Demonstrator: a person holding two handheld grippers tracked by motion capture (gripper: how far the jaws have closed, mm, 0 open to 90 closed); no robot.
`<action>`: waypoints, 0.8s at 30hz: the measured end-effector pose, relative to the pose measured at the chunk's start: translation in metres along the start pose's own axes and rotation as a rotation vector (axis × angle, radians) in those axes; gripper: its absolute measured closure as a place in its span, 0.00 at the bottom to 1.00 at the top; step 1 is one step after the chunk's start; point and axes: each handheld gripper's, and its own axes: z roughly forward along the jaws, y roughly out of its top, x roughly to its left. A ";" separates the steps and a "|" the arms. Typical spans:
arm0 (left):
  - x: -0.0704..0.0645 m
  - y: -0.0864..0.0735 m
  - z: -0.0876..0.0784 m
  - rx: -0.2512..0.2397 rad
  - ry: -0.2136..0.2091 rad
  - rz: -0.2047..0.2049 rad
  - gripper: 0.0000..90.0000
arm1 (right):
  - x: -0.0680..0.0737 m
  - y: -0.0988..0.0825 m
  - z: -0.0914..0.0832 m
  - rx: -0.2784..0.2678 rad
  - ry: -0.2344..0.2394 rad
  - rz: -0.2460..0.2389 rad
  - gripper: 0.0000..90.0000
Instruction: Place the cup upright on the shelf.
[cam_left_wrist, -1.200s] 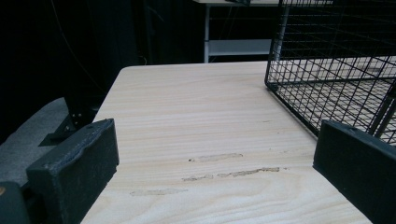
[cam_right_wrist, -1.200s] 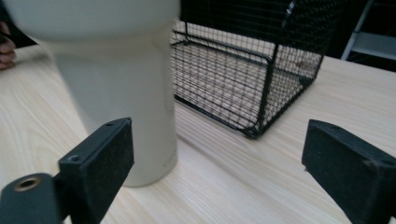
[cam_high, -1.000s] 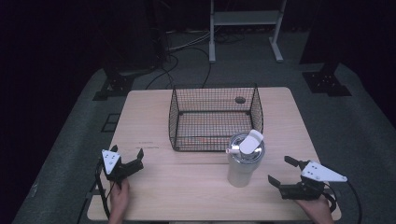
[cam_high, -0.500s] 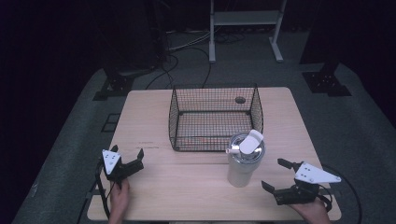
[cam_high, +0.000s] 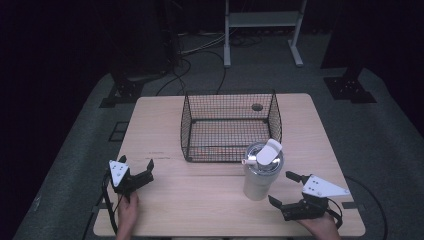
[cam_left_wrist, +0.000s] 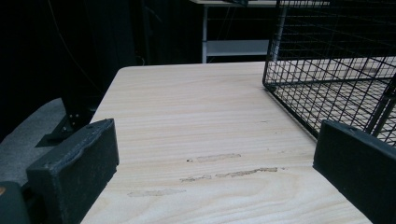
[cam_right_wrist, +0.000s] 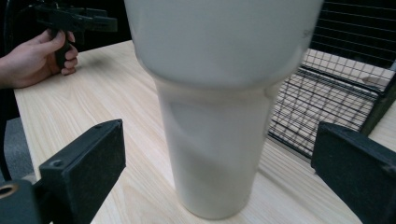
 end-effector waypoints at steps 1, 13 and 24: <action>0.000 0.000 0.000 0.000 -0.001 0.000 0.00 | 0.000 0.000 0.002 0.001 0.004 0.003 0.03; 0.000 0.000 0.000 -0.001 -0.001 -0.002 0.00 | 0.000 0.001 0.029 0.033 0.005 0.027 0.03; -0.001 0.000 0.001 0.002 0.001 0.006 0.00 | 0.000 0.002 0.043 0.017 -0.014 0.020 0.03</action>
